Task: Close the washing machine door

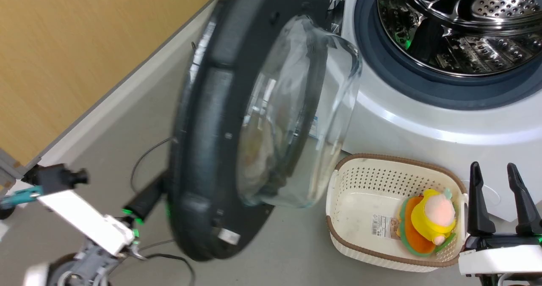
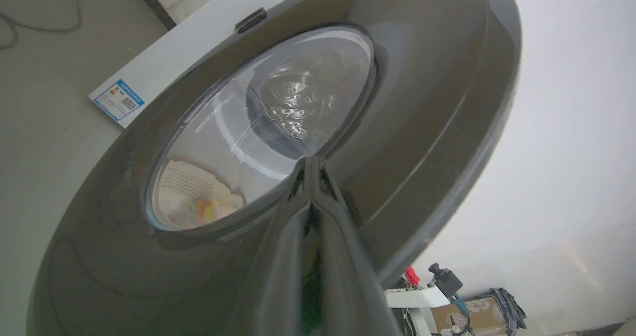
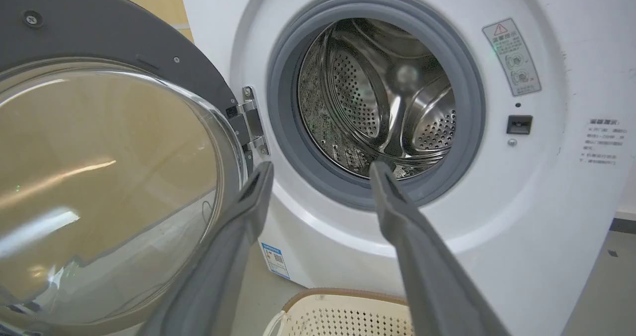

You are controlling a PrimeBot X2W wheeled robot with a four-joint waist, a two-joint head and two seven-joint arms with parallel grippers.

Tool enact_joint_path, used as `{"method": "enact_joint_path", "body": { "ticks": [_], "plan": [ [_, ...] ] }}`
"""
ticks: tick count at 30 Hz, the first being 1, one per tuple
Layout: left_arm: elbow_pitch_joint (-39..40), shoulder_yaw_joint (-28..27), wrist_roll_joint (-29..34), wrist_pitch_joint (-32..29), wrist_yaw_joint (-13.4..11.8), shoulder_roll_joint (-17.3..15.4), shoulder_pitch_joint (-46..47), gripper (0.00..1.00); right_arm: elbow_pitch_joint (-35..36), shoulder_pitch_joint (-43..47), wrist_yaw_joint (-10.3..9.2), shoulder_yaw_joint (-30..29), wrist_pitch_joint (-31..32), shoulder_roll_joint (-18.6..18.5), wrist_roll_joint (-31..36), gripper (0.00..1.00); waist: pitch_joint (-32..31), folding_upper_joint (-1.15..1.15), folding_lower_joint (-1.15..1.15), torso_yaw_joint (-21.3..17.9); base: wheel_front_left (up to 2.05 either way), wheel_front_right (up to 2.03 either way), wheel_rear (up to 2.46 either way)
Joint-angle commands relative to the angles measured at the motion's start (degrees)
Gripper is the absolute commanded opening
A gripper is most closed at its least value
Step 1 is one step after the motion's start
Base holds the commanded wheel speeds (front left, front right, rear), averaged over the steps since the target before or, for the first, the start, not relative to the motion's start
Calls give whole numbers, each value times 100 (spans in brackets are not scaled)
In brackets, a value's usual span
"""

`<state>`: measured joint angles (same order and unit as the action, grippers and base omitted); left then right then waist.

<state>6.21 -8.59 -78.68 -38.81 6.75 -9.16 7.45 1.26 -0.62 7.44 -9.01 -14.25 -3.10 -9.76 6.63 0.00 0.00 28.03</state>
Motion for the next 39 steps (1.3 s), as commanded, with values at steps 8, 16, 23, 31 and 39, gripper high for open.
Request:
{"method": "enact_joint_path", "body": {
  "ticks": [8, 16, 23, 31, 39],
  "plan": [
    [540, 1101, -165, 308, 73, 137, -132, 0, -23, -120, 5, 0, -74, 23, -122, 100, -113, 0, 0, -451, 0, 0, 0],
    [328, 2134, -16, 1154, 73, 226, 149, 0, -56, -143, 5, 47, -74, 23, -130, 100, -94, 0, 0, -1156, 0, 0, 0],
    [-55, 2844, -7, 2008, 73, 212, 473, 0, -55, -191, 5, 47, -74, 23, -117, 100, 12, 0, 0, -1688, 0, 0, 0],
    [-619, 3637, -98, 2795, 73, 144, 823, 0, -84, -262, 5, 104, -74, 23, -117, 100, 104, 0, 0, -2114, 0, 0, 0],
    [-878, 4275, -79, 3362, 73, -234, 1082, 0, -129, -247, 5, 71, -74, 23, -137, 100, 75, 0, 0, -2247, 0, 0, 0]
  ]
}}
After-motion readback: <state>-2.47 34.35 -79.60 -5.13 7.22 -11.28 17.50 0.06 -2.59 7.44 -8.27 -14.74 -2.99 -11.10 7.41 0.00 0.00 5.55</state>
